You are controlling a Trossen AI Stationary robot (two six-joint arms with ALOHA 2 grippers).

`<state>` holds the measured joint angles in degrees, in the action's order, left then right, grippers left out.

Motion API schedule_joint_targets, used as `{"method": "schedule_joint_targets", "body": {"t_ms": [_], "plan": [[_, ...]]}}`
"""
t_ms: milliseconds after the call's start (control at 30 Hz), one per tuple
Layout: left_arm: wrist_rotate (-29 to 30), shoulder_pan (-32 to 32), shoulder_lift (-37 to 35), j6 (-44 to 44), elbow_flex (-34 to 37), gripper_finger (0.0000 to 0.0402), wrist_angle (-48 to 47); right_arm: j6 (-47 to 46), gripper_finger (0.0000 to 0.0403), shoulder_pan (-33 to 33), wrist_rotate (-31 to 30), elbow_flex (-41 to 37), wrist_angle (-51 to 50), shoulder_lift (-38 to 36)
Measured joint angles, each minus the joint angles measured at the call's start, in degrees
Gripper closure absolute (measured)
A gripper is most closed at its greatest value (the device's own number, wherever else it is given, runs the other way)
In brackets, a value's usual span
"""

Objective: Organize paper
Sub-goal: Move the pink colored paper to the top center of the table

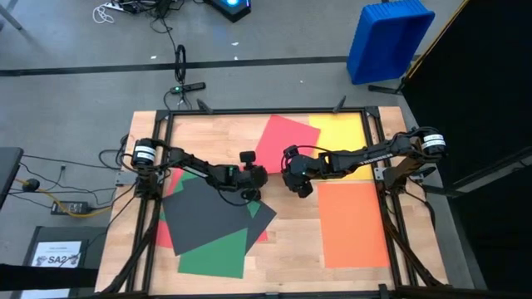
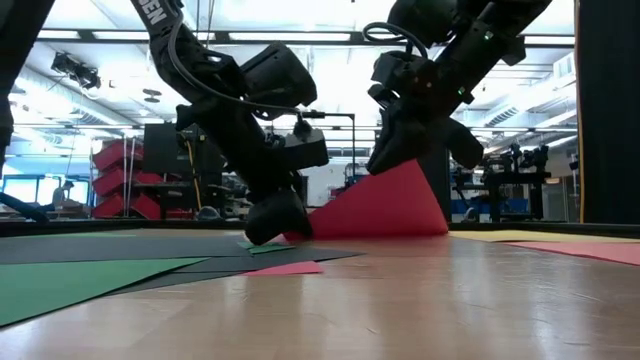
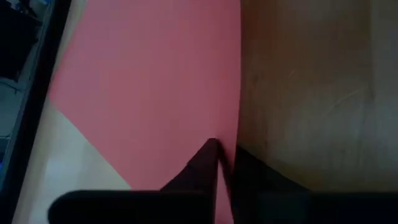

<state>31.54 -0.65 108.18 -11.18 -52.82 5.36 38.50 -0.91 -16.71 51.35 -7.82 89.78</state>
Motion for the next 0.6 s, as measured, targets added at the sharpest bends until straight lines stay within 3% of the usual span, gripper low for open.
{"method": "schedule_joint_targets", "body": {"t_ms": [600], "plan": [[1.37, -2.22, 0.11, 6.35, -13.69, 0.0401, -22.91, -4.85, 0.0403, 1.55, -1.90, 0.00, -11.37, 0.04]]}}
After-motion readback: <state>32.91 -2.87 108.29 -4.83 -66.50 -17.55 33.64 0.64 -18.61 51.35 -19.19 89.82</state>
